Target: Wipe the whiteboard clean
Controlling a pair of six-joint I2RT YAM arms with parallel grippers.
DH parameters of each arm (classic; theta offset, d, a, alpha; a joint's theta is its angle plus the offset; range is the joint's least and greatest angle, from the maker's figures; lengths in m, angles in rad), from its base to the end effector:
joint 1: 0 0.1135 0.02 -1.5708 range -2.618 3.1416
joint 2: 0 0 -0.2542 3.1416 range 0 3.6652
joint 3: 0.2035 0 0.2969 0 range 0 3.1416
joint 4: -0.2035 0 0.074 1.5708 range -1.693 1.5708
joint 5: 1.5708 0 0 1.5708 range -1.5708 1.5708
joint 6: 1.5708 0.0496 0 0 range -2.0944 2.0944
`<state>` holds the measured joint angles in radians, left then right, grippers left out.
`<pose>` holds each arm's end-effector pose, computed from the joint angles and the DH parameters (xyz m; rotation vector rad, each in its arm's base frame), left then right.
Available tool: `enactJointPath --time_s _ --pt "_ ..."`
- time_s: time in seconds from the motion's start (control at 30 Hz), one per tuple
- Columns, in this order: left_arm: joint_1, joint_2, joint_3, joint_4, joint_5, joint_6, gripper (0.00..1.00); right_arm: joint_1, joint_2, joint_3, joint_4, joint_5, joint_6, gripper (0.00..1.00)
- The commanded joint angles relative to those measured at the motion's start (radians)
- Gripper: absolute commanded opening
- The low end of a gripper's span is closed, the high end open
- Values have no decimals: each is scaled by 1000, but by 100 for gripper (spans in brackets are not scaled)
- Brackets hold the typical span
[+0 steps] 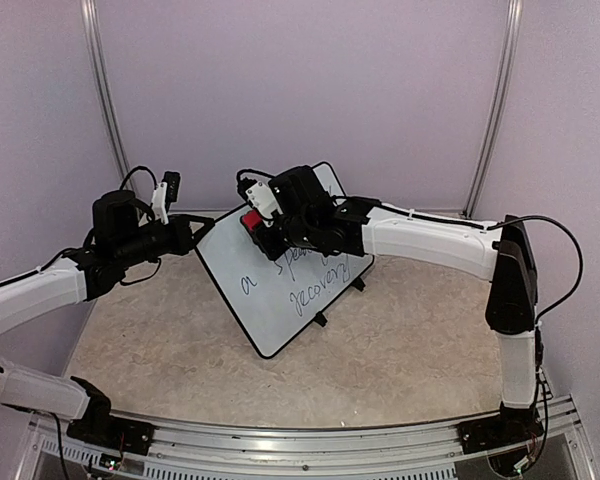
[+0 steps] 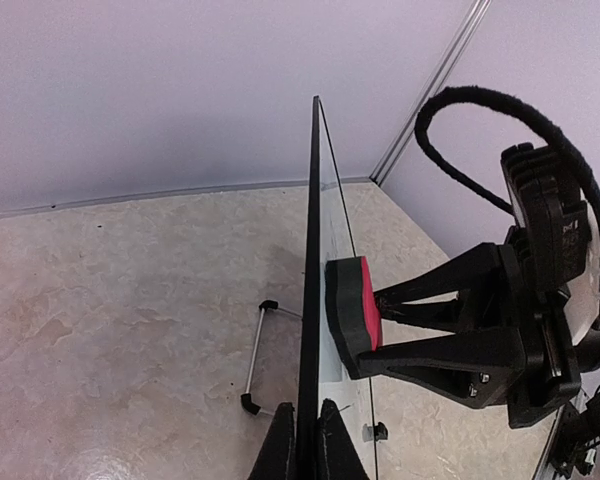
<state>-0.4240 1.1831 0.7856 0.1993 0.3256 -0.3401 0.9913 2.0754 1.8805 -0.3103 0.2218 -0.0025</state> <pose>0.2978 -0.1518 0.2678 0.3209 1.8078 -0.8330 0.3086 0.4516 0.2793 -0.8714 1.8934 0.3781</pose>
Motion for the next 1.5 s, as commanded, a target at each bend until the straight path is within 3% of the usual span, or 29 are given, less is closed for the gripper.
enactJointPath --time_s 0.0,0.17,0.63,1.2,1.33,1.47 --pt "-16 -35 19 104 76 41 0 -27 79 102 -69 -45 -6 27" --pt "-16 -47 20 100 71 49 0 -36 90 110 -86 -73 -1 27" --pt "-22 -63 20 97 71 59 0 -35 -50 -152 -131 -89 92 27" --pt "-35 -63 22 83 54 73 0 -38 90 188 -172 -25 41 27" --pt "-36 -66 23 81 52 75 0 -37 81 144 -174 -36 56 27" --pt "-36 -66 26 81 56 72 0 -36 15 -9 -144 -55 87 27"
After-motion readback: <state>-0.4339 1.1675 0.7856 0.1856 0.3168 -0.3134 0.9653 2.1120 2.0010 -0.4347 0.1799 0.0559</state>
